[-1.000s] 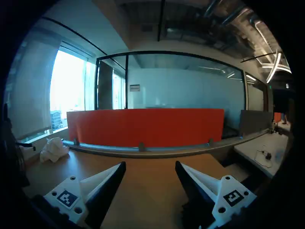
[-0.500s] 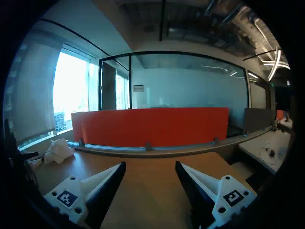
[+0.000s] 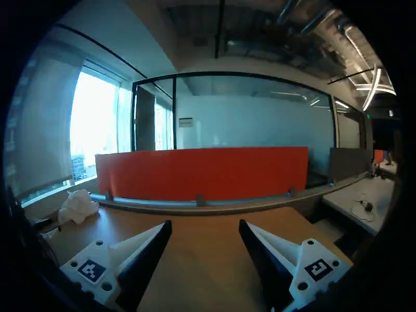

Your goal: Fold towel

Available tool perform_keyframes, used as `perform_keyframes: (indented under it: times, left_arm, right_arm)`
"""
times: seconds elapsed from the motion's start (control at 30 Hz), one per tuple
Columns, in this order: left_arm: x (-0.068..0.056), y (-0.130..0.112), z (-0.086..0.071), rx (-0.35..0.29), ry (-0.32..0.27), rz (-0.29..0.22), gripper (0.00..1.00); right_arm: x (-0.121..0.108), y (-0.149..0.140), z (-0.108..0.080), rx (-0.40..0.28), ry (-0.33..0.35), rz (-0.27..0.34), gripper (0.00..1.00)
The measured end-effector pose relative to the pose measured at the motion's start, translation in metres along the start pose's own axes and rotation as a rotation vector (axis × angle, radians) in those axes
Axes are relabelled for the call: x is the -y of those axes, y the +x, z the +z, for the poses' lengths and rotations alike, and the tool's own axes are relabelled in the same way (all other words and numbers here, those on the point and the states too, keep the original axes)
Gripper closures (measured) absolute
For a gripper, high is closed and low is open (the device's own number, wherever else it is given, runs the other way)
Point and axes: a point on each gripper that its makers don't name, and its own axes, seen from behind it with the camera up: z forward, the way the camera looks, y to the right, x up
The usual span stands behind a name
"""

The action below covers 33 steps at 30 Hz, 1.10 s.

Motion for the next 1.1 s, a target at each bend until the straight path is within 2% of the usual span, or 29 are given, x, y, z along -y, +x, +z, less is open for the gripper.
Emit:
perform_keyframes:
  times: [0.17, 0.37, 0.67, 0.9, 1.1]
  left_arm:
    - [0.000, -0.019, 0.005, -0.012, 0.000, 0.002, 0.09]
    - [0.002, -0.031, 0.008, -0.040, 0.003, -0.001, 0.09]
    - [0.008, -0.045, 0.010, -0.074, 0.015, -0.037, 0.09]
    - [0.013, -0.055, 0.011, -0.076, 0.024, -0.052, 0.09]
    - [0.008, -0.059, 0.014, -0.059, 0.015, -0.034, 0.09]
  right_arm:
    - [0.008, -0.016, 0.006, 0.006, 0.012, -0.003, 0.00]
    - [0.018, -0.029, 0.013, 0.003, 0.021, 0.013, 0.00]
    - [0.021, -0.029, 0.019, -0.007, 0.030, 0.016, 0.00]
    - [0.020, -0.033, 0.020, -0.009, 0.026, 0.014, 0.00]
    - [0.021, -0.040, 0.023, 0.000, 0.032, 0.020, 0.00]
